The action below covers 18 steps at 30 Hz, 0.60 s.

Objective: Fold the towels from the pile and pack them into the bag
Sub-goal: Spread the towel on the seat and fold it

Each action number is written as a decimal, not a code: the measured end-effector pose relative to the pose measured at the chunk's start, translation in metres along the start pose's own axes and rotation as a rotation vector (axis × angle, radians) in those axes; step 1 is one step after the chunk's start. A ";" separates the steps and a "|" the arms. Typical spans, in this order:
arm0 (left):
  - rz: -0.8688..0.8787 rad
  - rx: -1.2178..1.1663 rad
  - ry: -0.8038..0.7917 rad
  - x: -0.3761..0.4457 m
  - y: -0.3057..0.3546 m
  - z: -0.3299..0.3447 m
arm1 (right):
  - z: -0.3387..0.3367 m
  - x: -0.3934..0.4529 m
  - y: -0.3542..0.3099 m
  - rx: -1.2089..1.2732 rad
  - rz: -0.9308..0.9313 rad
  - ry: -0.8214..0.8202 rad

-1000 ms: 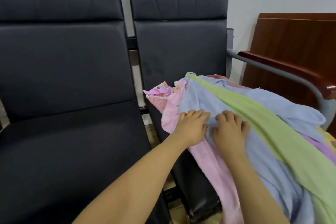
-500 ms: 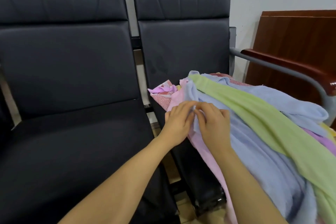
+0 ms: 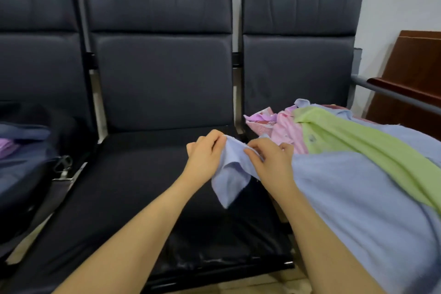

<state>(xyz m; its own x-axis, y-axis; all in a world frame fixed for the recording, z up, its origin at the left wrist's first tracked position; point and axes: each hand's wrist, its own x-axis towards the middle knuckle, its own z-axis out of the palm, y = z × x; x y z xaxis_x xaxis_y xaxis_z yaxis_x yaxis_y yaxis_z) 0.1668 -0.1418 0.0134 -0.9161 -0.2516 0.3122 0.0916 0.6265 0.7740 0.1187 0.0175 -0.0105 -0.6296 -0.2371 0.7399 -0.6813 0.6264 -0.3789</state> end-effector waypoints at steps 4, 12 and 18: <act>-0.076 -0.062 0.124 -0.011 -0.032 -0.039 | 0.030 0.010 -0.048 -0.029 -0.114 0.012; -0.066 0.225 0.347 0.004 -0.085 -0.107 | 0.097 0.027 -0.112 0.219 -0.069 -0.155; 0.054 0.650 0.481 0.053 -0.101 -0.153 | 0.132 0.081 -0.148 0.274 -0.129 -0.015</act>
<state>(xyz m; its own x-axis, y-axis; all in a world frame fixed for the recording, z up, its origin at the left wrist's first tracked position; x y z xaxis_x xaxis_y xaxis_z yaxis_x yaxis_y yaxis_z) 0.1683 -0.3312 0.0362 -0.6349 -0.4059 0.6573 -0.2500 0.9130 0.3223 0.1190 -0.1918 0.0322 -0.5349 -0.3141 0.7844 -0.8303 0.3674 -0.4191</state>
